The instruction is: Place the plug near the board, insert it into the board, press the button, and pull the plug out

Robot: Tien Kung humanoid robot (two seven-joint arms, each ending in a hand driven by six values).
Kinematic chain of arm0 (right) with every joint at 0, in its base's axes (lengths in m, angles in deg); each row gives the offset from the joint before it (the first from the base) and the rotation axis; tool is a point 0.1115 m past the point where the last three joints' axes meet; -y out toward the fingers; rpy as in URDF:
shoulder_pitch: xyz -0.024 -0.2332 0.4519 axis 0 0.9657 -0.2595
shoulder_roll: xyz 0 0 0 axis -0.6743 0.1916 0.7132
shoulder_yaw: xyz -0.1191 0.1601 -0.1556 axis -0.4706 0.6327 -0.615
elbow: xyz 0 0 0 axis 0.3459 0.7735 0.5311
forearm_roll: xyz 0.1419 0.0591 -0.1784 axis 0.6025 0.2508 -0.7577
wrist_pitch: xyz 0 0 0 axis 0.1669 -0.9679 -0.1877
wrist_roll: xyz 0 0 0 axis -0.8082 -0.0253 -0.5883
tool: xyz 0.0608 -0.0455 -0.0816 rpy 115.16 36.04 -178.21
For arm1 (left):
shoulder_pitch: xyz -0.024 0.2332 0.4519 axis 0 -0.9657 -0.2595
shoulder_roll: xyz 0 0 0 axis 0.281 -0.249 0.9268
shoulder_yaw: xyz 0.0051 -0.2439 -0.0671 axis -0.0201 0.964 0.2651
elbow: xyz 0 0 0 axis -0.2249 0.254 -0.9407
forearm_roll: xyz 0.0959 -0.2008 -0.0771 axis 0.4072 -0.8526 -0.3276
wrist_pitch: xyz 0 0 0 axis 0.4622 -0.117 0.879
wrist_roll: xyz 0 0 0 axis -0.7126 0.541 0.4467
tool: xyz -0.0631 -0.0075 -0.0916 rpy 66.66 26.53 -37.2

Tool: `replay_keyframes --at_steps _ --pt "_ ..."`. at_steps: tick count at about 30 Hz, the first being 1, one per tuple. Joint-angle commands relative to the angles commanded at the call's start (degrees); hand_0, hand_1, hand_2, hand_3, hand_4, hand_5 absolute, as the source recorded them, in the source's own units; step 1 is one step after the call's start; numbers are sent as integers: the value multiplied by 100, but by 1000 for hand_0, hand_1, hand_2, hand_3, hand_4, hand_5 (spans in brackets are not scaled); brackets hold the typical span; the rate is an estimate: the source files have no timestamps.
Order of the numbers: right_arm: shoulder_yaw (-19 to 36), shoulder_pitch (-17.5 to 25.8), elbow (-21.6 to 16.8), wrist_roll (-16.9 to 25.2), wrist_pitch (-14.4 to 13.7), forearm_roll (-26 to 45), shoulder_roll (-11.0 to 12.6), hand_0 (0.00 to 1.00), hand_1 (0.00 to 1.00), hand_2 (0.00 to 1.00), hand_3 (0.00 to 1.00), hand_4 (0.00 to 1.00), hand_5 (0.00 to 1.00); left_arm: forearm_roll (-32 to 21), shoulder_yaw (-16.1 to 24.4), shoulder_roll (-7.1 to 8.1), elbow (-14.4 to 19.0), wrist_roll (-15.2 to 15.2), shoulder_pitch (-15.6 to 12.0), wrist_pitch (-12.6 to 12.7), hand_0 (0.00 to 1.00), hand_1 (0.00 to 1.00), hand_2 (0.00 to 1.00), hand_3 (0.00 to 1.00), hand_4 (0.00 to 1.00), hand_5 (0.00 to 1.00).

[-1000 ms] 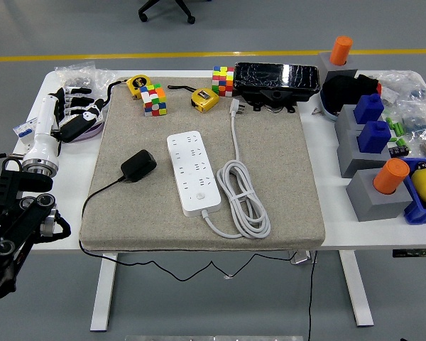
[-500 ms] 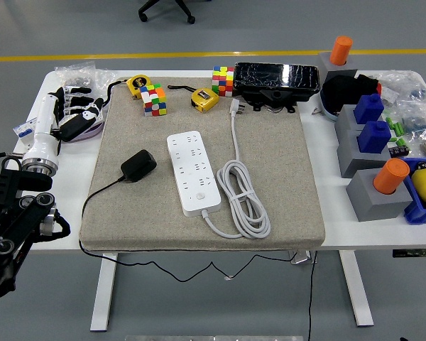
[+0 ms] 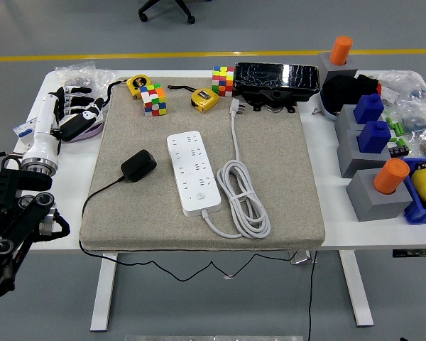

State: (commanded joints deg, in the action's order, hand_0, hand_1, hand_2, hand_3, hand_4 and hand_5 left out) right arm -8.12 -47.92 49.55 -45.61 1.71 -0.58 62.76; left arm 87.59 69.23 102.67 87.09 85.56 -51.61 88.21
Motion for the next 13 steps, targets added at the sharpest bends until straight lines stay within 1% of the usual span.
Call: replay_keyframes --at_steps 13 --pt "-55 -5 0 -2 0 19 30 549 651 671 572 914 432 9 -53 3 -12 -39 26 -21 555 630 553 599 764 302"
